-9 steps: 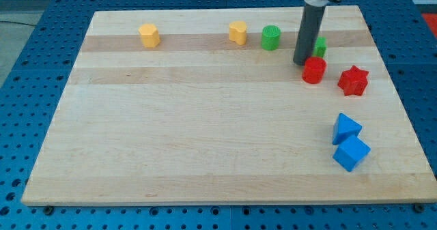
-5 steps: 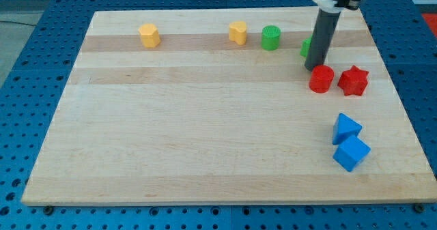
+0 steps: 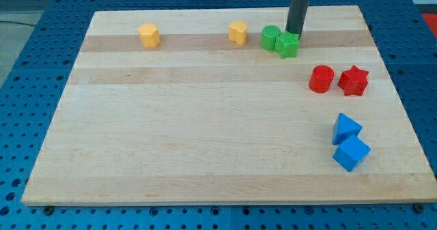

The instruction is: Keep the green star horizontally to the left side of the red circle

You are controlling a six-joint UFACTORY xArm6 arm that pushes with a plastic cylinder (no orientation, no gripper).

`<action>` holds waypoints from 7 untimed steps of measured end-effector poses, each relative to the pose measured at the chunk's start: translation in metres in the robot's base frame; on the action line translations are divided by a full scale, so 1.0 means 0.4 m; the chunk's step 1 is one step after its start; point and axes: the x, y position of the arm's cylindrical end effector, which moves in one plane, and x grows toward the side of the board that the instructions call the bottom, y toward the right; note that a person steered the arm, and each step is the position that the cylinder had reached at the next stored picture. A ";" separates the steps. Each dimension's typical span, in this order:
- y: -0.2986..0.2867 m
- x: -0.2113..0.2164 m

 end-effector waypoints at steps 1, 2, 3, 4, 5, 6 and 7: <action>0.000 0.000; 0.005 0.011; -0.037 0.069; -0.120 0.124; -0.160 0.169; -0.040 0.171; -0.052 0.228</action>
